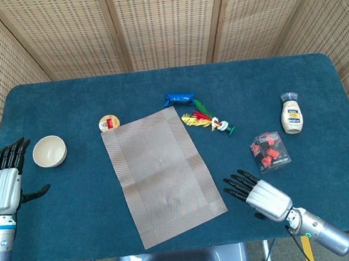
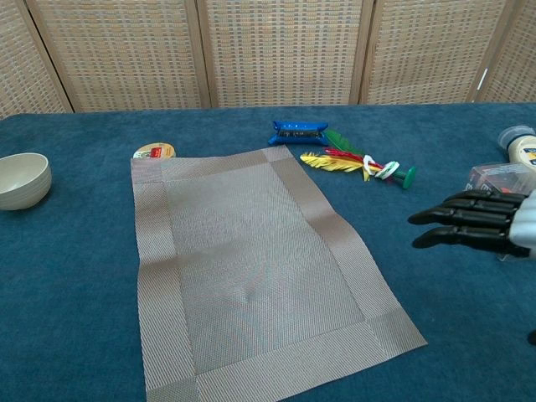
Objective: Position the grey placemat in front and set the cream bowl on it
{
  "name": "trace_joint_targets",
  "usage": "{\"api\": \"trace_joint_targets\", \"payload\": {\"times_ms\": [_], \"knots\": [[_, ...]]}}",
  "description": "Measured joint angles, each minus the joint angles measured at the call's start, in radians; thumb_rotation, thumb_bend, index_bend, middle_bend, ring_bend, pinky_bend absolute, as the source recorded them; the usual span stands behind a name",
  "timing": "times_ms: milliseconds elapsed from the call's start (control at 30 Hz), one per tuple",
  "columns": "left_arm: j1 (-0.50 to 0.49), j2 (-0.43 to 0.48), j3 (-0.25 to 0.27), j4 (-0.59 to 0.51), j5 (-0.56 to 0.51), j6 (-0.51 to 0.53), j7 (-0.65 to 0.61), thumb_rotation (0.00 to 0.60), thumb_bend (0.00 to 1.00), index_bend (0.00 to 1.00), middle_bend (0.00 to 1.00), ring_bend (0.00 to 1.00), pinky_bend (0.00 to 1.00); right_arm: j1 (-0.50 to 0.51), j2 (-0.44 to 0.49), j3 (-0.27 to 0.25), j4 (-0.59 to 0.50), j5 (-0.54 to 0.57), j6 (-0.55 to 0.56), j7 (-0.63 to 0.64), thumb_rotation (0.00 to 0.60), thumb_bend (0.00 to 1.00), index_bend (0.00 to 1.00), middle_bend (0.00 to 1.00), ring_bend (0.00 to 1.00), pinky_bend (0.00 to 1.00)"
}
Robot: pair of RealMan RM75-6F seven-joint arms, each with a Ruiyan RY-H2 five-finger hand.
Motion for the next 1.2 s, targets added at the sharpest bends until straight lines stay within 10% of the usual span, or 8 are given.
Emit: {"api": "trace_joint_targets", "payload": {"times_ms": [1200], "knots": [[0.053,0.037,0.033,-0.036,0.024,0.008,0.049,0.6,0.0,0.0,0.0,0.0,0.0,0.18,-0.291,0.053,0.141,0.129,-0.238,-0.134,0.6,0.0,0.16,0.0,0.0,0.0]]}}
